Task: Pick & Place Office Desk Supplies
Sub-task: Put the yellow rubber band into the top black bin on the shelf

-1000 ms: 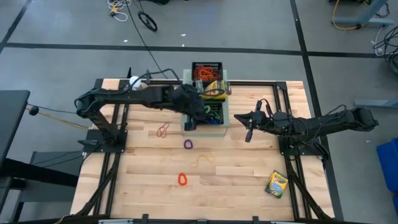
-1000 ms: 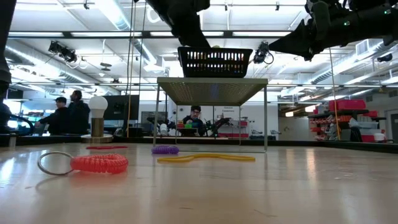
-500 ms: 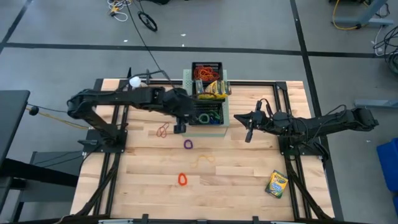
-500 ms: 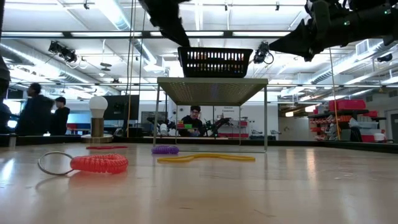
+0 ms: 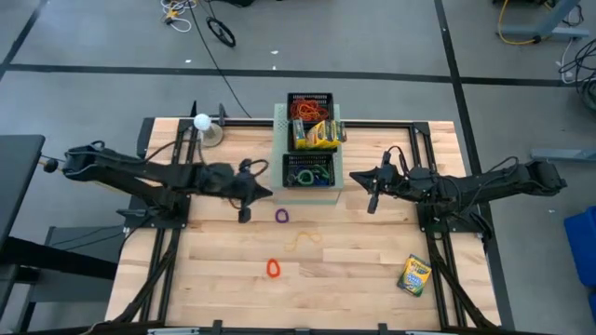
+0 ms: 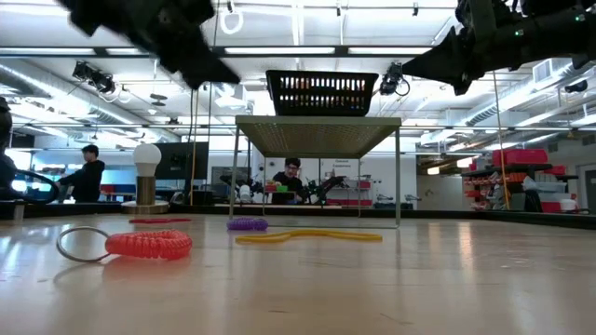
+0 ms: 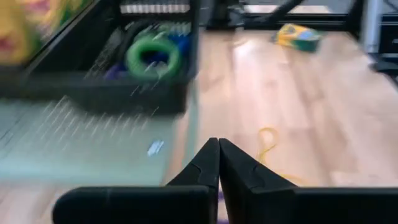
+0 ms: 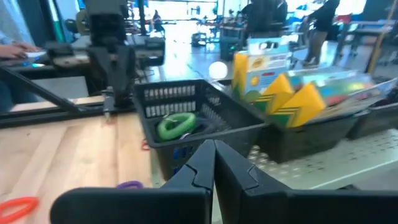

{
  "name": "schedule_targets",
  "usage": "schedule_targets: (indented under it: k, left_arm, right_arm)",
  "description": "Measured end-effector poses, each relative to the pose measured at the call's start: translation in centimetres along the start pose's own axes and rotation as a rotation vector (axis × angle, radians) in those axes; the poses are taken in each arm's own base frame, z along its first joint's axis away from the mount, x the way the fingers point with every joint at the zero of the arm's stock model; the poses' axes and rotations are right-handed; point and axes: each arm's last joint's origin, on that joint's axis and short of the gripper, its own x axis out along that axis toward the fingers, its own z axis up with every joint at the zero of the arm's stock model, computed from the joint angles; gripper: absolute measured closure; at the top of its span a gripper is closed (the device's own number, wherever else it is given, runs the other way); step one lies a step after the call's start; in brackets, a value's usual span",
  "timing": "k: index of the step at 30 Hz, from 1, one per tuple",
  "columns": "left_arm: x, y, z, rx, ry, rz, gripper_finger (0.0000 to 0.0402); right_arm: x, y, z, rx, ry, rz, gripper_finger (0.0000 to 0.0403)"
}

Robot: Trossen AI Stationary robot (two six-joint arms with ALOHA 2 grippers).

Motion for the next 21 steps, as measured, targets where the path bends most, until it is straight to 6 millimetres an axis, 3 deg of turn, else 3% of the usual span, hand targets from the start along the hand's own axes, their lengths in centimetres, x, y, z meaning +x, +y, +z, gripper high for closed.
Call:
schedule_targets:
  k: [6,10,16,21]
  left_arm:
    - [-0.8,-0.1,-4.6,-0.069,0.061,0.115,0.0371]
    - [-0.6,0.0,-6.6,-0.115,0.106,0.158,0.0368]
    - [-0.2,0.2,-7.5,-0.153,0.068,0.234,0.0368]
    - [0.2,0.2,-6.9,-0.156,-0.037,0.261,0.0368]
  right_arm:
    - [0.6,1.0,-0.8,0.031,0.056,0.059,0.0392]
    - [1.0,2.4,0.1,0.016,0.054,0.099,0.0392]
    - [1.3,4.7,0.0,0.019,0.17,0.048,0.0391]
    - [2.8,7.2,-0.3,0.094,0.311,0.034,0.0373]
